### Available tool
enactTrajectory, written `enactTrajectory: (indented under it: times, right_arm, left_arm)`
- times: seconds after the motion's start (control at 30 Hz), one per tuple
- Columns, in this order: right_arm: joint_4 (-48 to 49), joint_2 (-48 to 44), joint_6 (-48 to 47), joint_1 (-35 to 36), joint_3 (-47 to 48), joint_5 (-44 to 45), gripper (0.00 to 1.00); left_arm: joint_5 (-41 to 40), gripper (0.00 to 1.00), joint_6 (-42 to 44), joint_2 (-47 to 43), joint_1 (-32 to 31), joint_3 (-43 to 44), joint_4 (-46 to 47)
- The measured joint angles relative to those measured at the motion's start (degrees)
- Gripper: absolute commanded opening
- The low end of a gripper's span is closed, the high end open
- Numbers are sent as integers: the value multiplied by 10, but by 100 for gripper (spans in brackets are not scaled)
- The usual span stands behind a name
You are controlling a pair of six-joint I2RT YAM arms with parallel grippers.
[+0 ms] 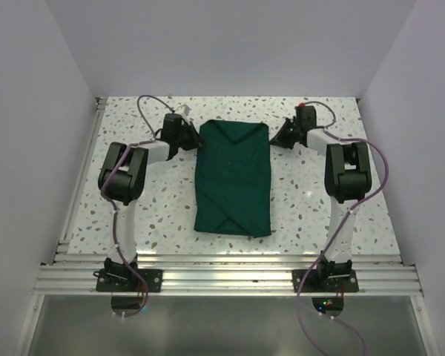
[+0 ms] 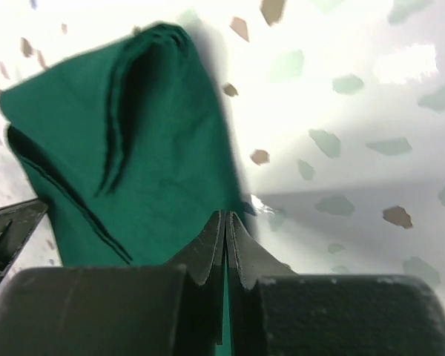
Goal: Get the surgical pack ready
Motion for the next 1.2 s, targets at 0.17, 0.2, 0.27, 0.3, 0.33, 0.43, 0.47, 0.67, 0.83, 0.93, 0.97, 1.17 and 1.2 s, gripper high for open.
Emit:
enactTrajectory:
  times: [0.17,0.2,0.27,0.3,0.33,0.43,0.47,0.67,0.83,0.93,0.97,1.17,1.2]
  right_arm:
    - [12,19,12,-1,54,-21,4]
    - [14,28,15,-1,71,-24,4]
    - [16,49,18,-2,98,-26,4]
    - [15,61,20,-2,111,-26,4]
    - [15,75,22,-1,122,-27,5]
    - [10,111,28,-2,146,-26,6]
    - [11,122,36,-3,152,-33,10]
    - [8,135,42,-6,183,-53,41]
    - [0,129,21,-6,185,-55,44]
    - [-18,120,-3,-8,184,-42,44]
    - [-26,119,-11,-9,184,-38,44]
    - [-59,119,-44,-12,198,-15,44]
    - [-64,119,-48,-12,200,-12,44]
  left_arm:
    - [14,12,0,15,12,50,0]
    - [17,12,-2,22,15,63,3]
    - [29,12,-6,41,19,87,7]
    - [35,13,-10,54,22,101,8]
    - [40,13,-15,68,24,115,7]
    - [54,14,-29,111,31,149,3]
    - [64,14,-33,120,35,160,3]
    - [62,27,-31,127,37,181,-10]
    - [36,40,-5,103,34,168,-26]
    - [-2,48,18,73,34,147,-54]
    - [-16,50,26,66,34,145,-64]
    - [-54,52,54,59,34,154,-106]
    - [-54,52,56,61,34,158,-111]
